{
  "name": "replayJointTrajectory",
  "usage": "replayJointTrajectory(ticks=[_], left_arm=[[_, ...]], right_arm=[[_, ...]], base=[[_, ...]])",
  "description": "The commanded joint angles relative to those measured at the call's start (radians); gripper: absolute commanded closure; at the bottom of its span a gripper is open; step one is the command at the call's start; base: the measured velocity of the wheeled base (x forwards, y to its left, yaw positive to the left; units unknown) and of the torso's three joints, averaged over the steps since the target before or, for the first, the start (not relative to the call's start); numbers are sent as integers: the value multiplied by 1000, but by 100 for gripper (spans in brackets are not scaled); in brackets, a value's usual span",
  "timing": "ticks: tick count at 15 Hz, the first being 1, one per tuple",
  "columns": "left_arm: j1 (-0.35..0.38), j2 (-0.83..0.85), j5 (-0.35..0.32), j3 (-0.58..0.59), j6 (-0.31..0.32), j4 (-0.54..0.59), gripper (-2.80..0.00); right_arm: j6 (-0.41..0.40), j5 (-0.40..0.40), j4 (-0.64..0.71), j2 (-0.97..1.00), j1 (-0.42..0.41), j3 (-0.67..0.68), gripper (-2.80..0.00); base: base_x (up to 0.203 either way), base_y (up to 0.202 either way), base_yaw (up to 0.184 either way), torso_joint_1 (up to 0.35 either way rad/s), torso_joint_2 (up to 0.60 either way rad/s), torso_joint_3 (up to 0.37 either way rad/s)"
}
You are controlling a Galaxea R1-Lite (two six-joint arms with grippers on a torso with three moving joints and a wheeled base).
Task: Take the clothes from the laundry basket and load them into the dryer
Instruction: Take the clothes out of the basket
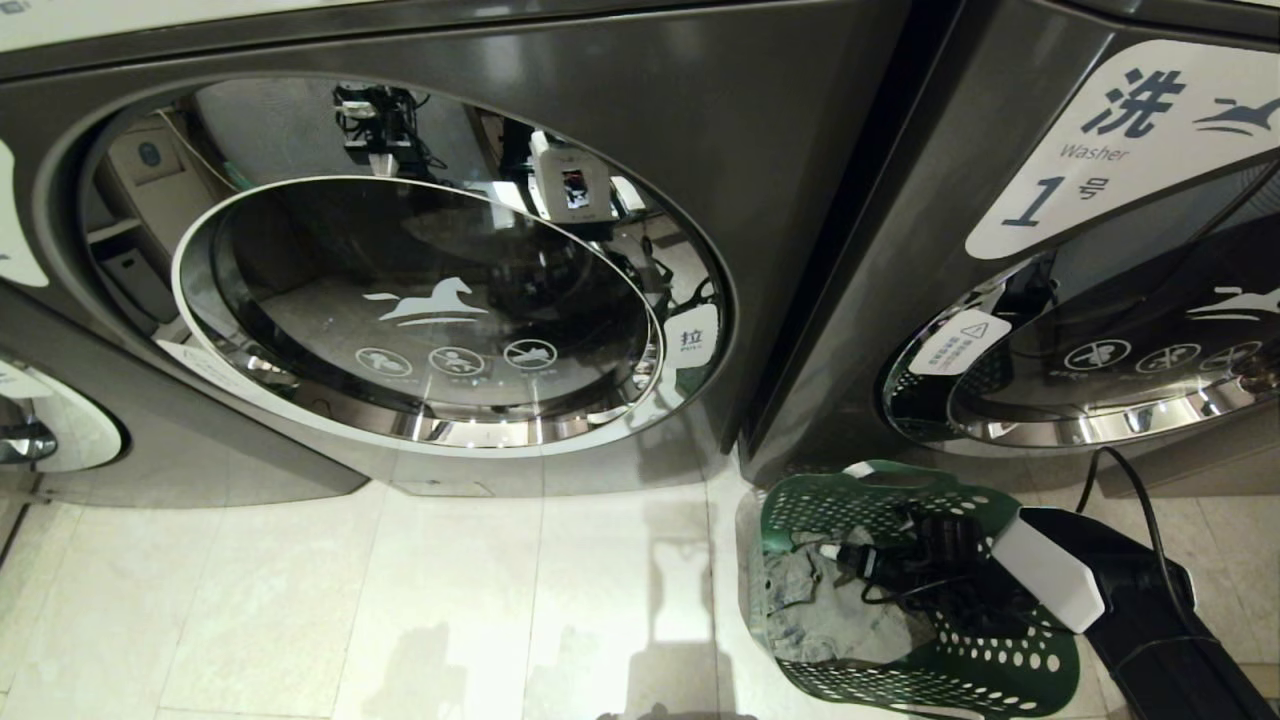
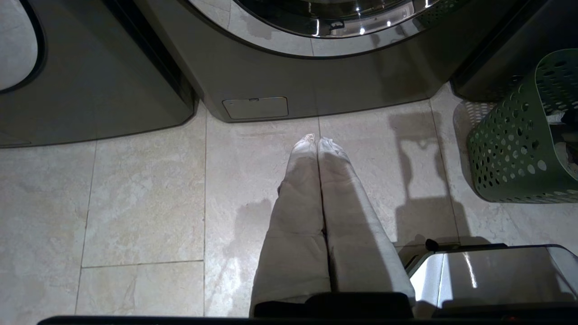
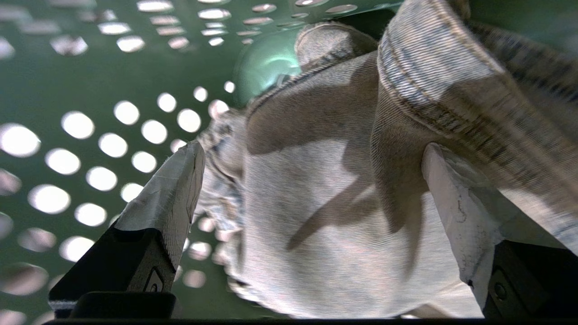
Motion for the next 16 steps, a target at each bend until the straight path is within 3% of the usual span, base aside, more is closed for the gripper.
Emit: replayJointTrajectory(ticks=[1, 6, 10, 12, 15, 16], left_arm=[[0, 0, 0, 0, 0, 0, 0], [0, 0, 0, 0, 1, 0, 0], [0, 0, 0, 0, 1, 0, 0], [0, 0, 0, 0, 0, 0, 0], [0, 0, 0, 0, 1, 0, 0], [0, 0, 0, 0, 1, 0, 0]], right_arm=[[41, 12, -6, -1, 2, -3, -280], [143, 70, -23, -6, 6, -5, -280], [129, 139, -75, -6, 8, -5, -280], [21, 117, -42, -6, 7, -4, -280], [-331, -14, 119, -6, 1, 13, -280], [-392, -51, 155, -6, -2, 26, -280]], base=[[0, 0, 0, 0, 0, 0], [0, 0, 0, 0, 0, 0], [0, 0, 0, 0, 0, 0], [0, 0, 0, 0, 0, 0], [0, 0, 0, 0, 0, 0], [0, 0, 0, 0, 0, 0]])
